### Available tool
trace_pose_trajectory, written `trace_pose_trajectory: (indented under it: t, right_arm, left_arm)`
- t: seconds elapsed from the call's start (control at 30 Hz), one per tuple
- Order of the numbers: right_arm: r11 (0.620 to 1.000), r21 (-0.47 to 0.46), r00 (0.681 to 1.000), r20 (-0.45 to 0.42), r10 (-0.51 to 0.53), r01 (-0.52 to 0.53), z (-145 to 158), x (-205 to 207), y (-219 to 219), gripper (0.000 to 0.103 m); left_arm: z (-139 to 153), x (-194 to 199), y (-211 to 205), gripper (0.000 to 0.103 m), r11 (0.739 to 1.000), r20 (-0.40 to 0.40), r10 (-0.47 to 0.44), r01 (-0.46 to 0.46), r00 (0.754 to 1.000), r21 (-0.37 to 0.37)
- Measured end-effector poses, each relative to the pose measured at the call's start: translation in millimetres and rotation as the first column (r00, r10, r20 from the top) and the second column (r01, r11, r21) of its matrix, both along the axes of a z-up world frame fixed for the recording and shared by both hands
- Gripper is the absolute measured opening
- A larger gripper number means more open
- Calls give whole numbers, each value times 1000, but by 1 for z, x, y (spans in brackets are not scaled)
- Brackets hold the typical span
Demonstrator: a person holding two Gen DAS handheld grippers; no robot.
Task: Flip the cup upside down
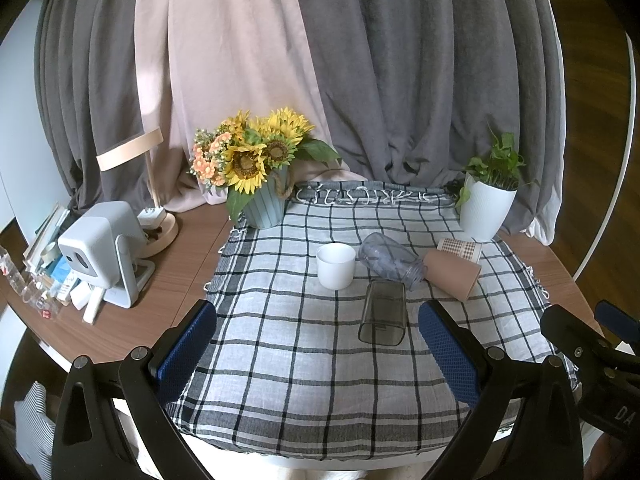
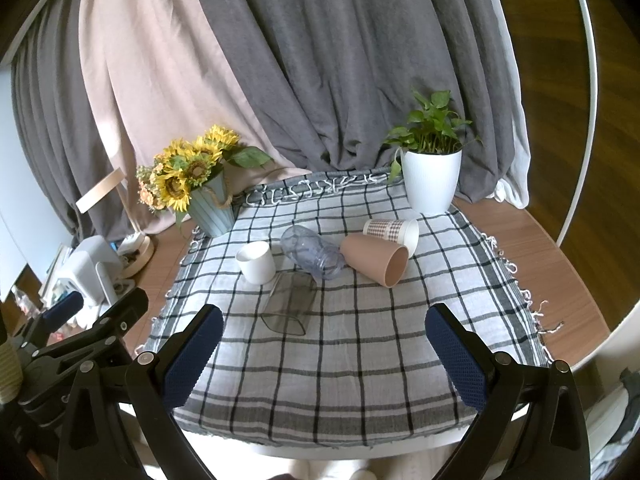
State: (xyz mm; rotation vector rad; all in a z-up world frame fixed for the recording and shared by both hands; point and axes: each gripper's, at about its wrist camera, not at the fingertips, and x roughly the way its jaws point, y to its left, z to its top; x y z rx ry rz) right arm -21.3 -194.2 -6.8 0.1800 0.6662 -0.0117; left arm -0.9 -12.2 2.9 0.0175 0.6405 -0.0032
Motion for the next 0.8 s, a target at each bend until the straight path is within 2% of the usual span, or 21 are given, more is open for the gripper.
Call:
trace_pose_trajectory:
  t: [0.7, 0.8]
  right_arm:
    - [1000, 5, 1000, -9, -4, 4, -5, 5, -1, 102]
    - [1000, 8, 1000, -11, -4, 4, -16, 12, -11, 102]
  left_arm:
    - [-6, -3, -4, 103, 1000, -4, -1, 1, 1000, 4]
    - [-6, -3, -3, 103, 1000, -4, -1, 1, 1000, 5]
